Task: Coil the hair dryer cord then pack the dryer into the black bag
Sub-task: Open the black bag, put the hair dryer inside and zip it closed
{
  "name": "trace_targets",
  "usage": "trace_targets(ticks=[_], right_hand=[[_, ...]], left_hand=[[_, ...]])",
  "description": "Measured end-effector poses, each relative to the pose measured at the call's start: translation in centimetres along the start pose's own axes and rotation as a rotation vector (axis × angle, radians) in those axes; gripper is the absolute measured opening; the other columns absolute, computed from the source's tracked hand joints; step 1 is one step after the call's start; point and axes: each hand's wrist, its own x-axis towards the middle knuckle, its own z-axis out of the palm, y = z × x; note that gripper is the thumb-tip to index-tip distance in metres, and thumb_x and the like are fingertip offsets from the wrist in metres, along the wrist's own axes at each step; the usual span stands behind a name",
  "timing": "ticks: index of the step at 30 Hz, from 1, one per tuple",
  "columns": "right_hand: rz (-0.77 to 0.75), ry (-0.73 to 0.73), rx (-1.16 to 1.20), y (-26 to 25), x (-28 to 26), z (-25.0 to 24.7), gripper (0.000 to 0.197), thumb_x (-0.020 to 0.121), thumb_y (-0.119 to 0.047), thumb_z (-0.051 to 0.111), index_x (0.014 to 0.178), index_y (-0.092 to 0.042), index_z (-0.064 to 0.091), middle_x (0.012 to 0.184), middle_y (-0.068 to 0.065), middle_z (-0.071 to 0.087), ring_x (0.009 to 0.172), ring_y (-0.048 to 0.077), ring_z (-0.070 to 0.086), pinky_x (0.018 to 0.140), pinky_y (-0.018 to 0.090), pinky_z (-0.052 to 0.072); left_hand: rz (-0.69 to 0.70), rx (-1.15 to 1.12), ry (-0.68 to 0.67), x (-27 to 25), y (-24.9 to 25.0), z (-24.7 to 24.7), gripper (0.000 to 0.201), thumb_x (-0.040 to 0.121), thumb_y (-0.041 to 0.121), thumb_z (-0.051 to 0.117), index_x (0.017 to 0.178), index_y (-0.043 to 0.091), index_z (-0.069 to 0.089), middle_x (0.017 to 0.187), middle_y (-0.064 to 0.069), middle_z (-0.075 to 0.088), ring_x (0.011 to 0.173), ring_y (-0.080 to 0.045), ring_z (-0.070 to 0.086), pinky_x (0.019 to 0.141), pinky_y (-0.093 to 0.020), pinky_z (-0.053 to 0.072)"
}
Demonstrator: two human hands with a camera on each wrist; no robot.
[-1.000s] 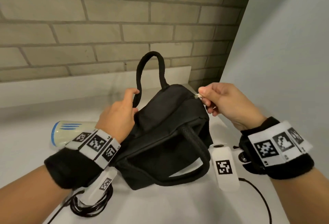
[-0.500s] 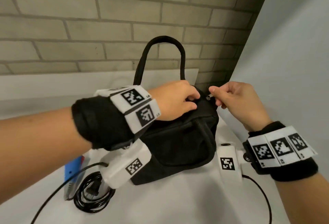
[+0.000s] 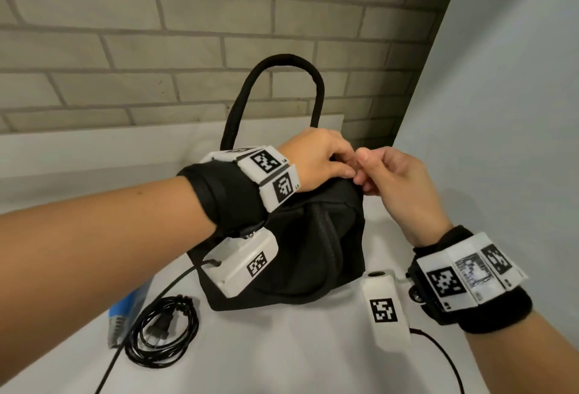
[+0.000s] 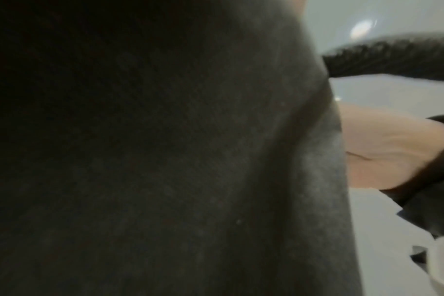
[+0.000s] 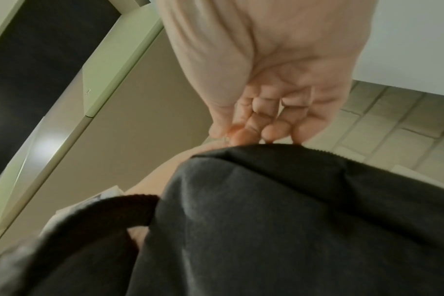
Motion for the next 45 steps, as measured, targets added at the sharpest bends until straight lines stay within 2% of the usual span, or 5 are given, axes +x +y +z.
trace_targets(ticks=[8, 16, 22, 33, 45], right_hand=[[0.177, -0.308, 0.052, 1.7, -0.9, -0.1, 0.057, 0.059, -0.060, 0.050, 0.092, -0.016, 0.063, 0.092, 0.006, 0.066, 0.093, 0.020, 0.062, 0.091, 0.036, 0.048], [0.238, -0.223, 0.371, 3.7, 0.5, -0.3, 0.021, 0.084, -0.024, 0.051, 0.066, -0.015, 0.057, 0.055, -0.012, 0.061, 0.057, -0.001, 0.054, 0.057, 0.013, 0.044], [0.298, -0.119, 0.538, 6.3, 1.0, -2.6, 0.047, 0.035, -0.058, 0.082, 0.060, -0.023, 0.065, 0.068, -0.006, 0.067, 0.067, 0.005, 0.061, 0.064, 0.015, 0.051], [0.437, -0.097, 0.760, 8.4, 0.8, -2.8, 0.081, 0.046, -0.046, 0.083, 0.111, -0.008, 0.055, 0.111, 0.011, 0.063, 0.105, 0.022, 0.059, 0.084, 0.032, 0.052], [0.153, -0.758, -0.402, -2.2, 1.0, -3.5, 0.043, 0.053, -0.054, 0.077, 0.092, -0.043, 0.063, 0.094, -0.019, 0.064, 0.088, -0.004, 0.060, 0.072, 0.010, 0.049]], left_hand=[[-0.085, -0.151, 0.049, 0.2, -0.4, 0.1, 0.011, 0.083, 0.012, 0.058, 0.074, 0.019, 0.059, 0.067, 0.004, 0.055, 0.066, -0.014, 0.057, 0.050, -0.022, 0.053], [0.033, 0.050, -0.036, -0.2, -0.8, -2.0, 0.008, 0.082, 0.012, 0.058, 0.083, 0.011, 0.067, 0.077, 0.005, 0.057, 0.076, -0.021, 0.063, 0.056, -0.021, 0.053], [0.235, 0.426, -0.096, -2.9, -3.4, -7.2, 0.015, 0.084, 0.020, 0.056, 0.086, 0.012, 0.069, 0.086, 0.000, 0.065, 0.072, -0.003, 0.053, 0.064, -0.001, 0.030], [0.179, 0.563, -0.078, -14.5, -12.1, -2.7, 0.021, 0.076, 0.022, 0.043, 0.086, 0.037, 0.054, 0.075, 0.016, 0.069, 0.063, -0.002, 0.062, 0.041, -0.019, 0.049], [-0.016, 0.208, 0.201, -11.9, -6.4, -3.2, 0.033, 0.069, 0.039, 0.049, 0.102, 0.041, 0.052, 0.107, 0.021, 0.047, 0.105, -0.006, 0.043, 0.089, -0.033, 0.044]])
